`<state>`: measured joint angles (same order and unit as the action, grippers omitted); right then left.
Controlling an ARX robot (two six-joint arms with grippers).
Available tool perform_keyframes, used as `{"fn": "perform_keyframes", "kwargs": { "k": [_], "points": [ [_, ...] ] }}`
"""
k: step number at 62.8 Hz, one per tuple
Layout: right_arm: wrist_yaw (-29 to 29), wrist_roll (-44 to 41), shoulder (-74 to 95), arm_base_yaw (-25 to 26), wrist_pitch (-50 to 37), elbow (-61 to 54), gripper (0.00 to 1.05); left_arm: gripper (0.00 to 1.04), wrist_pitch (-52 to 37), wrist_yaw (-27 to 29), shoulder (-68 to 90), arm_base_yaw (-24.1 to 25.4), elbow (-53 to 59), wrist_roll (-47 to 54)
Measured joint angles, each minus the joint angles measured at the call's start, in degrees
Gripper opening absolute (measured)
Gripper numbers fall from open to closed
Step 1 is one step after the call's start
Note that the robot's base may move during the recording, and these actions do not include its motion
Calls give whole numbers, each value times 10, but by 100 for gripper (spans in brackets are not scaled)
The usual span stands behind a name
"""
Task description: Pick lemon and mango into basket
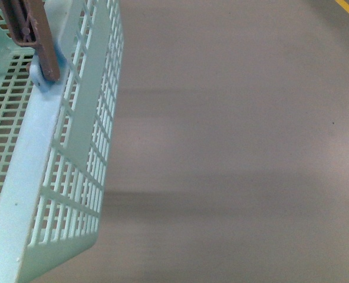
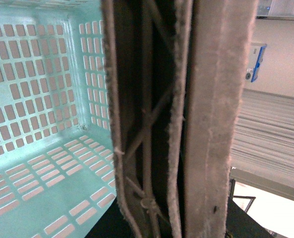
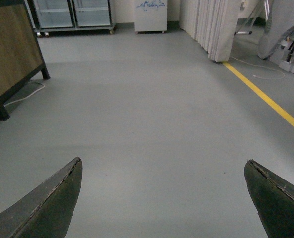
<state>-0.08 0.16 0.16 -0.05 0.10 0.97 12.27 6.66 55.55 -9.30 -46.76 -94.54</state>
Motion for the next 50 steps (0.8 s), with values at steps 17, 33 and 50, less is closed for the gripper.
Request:
{"fn": "perform_keyframes", "kwargs": {
  "k": [17,33,50],
  "points": [
    [0,0,0,0,0,0,96,18,0,0,0,0,0,0],
    [1,0,0,0,0,0,96,18,0,0,0,0,0,0],
    [1,0,0,0,0,0,96,18,0,0,0,0,0,0]
  ]
}}
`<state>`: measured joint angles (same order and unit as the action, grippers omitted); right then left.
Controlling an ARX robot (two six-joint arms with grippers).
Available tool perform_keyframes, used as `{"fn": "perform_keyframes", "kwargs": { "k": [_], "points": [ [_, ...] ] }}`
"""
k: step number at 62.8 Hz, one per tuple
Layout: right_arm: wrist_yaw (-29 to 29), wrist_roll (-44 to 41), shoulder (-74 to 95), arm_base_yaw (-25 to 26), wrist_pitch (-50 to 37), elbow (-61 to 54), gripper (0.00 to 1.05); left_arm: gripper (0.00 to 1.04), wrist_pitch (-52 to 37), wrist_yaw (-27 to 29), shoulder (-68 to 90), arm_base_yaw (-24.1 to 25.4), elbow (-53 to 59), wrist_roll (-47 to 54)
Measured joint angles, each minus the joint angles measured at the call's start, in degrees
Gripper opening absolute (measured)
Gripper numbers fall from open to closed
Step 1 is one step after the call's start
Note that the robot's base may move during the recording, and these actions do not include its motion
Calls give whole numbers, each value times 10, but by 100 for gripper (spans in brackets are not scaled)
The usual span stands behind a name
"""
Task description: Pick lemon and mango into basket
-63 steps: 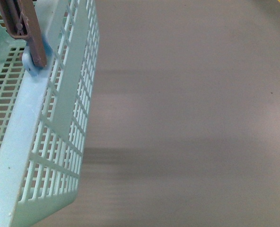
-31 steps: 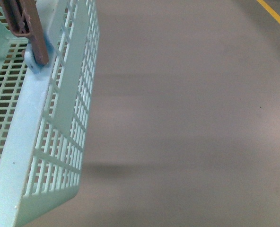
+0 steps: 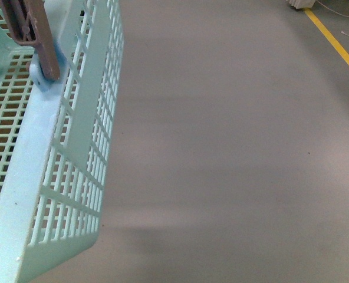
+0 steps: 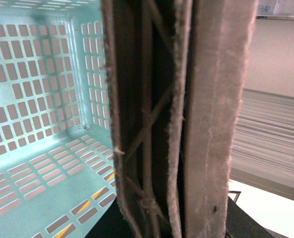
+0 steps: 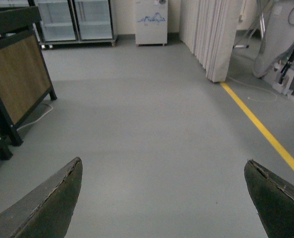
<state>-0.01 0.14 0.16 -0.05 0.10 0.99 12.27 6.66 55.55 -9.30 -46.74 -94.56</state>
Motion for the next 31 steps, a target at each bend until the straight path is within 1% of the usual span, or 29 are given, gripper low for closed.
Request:
{"fn": "perform_keyframes", "kwargs": {
  "k": [31],
  "points": [
    [0,0,0,0,0,0,96,18,0,0,0,0,0,0]
  ]
}}
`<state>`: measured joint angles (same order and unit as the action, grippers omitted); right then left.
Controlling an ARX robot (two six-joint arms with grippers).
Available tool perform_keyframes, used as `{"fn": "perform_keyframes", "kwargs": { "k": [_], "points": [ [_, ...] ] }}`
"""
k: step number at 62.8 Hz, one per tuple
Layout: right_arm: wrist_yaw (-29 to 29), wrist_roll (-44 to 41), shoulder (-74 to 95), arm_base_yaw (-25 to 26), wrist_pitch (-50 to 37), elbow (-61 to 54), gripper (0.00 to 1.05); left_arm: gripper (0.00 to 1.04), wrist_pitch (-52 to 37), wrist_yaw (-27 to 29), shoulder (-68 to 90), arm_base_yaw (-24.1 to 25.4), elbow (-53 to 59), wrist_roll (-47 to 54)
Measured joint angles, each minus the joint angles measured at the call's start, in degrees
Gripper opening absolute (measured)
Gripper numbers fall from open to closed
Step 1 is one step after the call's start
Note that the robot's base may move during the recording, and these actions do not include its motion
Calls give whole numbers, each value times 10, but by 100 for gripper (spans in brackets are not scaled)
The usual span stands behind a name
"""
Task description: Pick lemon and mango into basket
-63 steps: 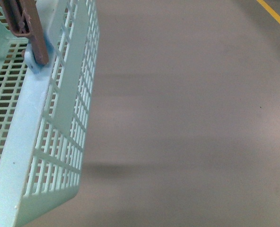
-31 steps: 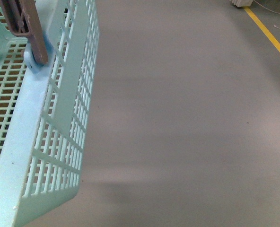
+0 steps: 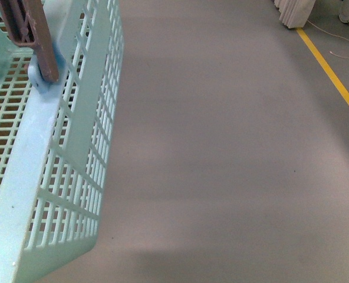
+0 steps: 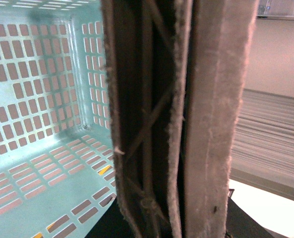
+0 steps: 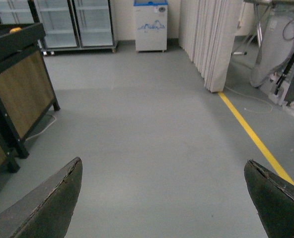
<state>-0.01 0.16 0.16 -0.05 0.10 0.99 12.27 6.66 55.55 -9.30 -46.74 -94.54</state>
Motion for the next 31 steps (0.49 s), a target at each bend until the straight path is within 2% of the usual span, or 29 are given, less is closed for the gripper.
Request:
{"fn": "perform_keyframes", "kwargs": {
  "k": [31],
  "points": [
    [0,0,0,0,0,0,96,18,0,0,0,0,0,0]
  ]
}}
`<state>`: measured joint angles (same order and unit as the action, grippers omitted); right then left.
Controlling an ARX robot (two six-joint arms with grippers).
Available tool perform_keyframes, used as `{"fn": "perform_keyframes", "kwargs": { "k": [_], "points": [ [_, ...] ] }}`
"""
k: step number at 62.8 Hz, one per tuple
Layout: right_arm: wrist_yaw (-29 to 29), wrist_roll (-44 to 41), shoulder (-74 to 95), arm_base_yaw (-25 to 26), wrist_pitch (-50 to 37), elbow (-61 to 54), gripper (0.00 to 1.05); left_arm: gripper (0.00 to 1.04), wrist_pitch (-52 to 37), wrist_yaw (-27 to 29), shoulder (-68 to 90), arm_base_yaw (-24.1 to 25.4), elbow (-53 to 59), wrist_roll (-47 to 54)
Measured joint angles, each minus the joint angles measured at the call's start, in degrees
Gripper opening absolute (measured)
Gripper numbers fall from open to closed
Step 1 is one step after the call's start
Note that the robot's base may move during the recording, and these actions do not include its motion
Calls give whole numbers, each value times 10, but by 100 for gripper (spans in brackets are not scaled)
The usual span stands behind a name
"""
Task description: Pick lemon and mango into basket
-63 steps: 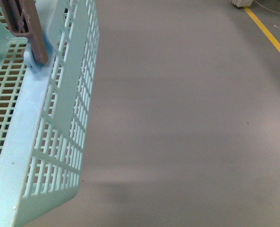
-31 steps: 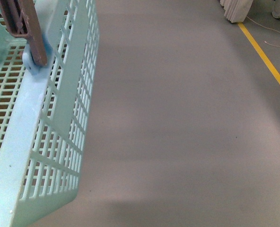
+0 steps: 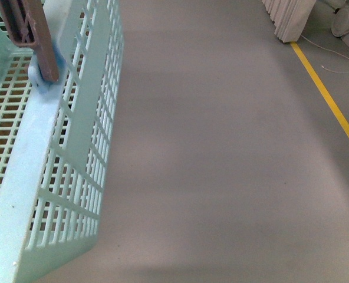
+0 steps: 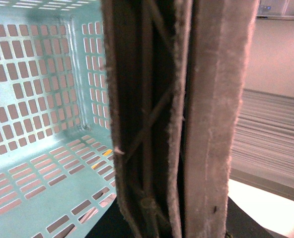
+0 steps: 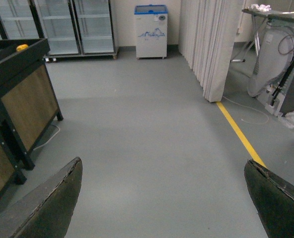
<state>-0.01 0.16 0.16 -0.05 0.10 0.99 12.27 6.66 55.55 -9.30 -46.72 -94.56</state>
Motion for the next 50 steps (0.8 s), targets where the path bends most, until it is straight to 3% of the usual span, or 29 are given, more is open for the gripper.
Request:
{"fn": "perform_keyframes", "kwargs": {
  "k": [50],
  "points": [
    [-3,0,0,0,0,0,96,18,0,-7,-1,-4,0,0]
  ]
}}
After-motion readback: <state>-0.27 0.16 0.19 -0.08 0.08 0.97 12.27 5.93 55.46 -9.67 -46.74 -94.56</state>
